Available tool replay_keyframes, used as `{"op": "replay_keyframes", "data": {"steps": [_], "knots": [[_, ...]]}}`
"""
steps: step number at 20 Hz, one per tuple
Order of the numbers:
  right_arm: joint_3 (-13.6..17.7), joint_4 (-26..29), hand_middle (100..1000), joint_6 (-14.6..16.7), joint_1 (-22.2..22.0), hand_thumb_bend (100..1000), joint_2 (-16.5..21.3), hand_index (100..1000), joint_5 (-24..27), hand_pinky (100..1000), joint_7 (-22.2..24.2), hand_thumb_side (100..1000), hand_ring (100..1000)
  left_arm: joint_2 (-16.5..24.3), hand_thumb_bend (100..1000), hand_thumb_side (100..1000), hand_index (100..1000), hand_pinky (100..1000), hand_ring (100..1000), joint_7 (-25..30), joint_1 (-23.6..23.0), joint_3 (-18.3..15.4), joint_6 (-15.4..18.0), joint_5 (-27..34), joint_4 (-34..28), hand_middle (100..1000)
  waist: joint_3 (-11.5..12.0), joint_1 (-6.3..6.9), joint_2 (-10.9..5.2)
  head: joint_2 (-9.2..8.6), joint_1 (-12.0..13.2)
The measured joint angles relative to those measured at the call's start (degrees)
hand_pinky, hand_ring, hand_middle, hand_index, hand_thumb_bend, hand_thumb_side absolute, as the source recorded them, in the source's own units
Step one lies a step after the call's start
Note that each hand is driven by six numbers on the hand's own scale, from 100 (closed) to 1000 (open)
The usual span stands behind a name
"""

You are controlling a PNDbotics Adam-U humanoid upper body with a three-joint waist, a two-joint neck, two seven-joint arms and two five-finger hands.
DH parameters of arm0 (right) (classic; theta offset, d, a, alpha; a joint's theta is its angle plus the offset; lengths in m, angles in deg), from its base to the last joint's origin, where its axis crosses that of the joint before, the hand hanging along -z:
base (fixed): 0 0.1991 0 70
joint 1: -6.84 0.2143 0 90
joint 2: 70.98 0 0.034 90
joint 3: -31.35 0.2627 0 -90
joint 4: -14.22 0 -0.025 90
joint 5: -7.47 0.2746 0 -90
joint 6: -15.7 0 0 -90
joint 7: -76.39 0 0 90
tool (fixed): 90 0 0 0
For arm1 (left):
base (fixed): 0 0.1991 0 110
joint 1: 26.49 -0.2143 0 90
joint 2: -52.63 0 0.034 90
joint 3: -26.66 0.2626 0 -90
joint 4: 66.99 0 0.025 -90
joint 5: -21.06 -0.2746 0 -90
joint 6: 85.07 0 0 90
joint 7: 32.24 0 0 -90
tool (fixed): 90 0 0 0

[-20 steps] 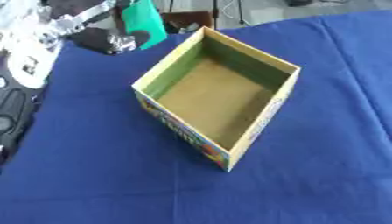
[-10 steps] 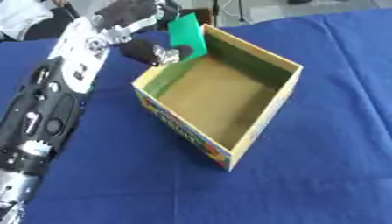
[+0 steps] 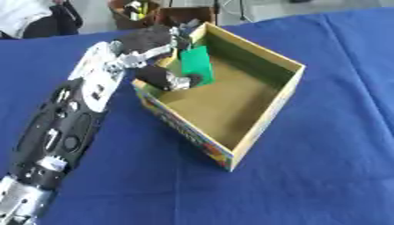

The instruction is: Pick up objects on the table and place them in the box.

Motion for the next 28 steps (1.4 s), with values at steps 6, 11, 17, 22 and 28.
{"op": "replay_keyframes", "data": {"steps": [6, 11, 17, 22, 28], "knots": [[0.0, 0.0, 707, 0.7, 0.5, 100, 0.0, 844, 0.0, 949, -0.7, 840, 908, -0.5, 160, 778, 665, 486, 562, 0.1, 0.0, 0.0, 0.3, -0.1, 2.9, 535, 0.0, -0.01, 0.26, -0.25, -0.1], [0.0, 0.0, 705, 0.8, 0.7, 100, 0.0, 842, 0.0, 949, -0.8, 839, 906, -0.5, 525, 862, 925, 563, 659, -1.1, 0.1, 0.0, 1.8, -0.9, 3.0, 658, -0.1, -0.01, 0.42, -0.44, -0.1], [0.0, 0.0, 704, 0.8, 0.7, 100, 0.0, 841, 0.0, 949, -0.8, 837, 905, -0.7, 629, 914, 1000, 568, 672, -2.5, 0.1, 0.0, 3.1, -0.9, 2.4, 686, -0.1, 0.01, 0.46, -0.44, -0.1], [0.0, 0.0, 704, 0.9, 0.7, 100, 0.0, 841, 0.0, 948, -0.9, 835, 904, -0.9, 613, 913, 978, 560, 660, -4.7, 0.1, 0.0, 3.7, 0.9, 1.9, 672, -0.1, 0.01, 0.46, -0.45, -0.1], [0.0, 0.0, 705, 1.1, 0.7, 100, 0.0, 841, 0.3, 948, -1.7, 837, 904, -1.0, 637, 918, 902, 553, 631, -6.9, 0.0, -1.0, 3.4, 3.5, 0.2, 654, 0.1, -0.01, 0.38, -0.44, -0.2]]}}
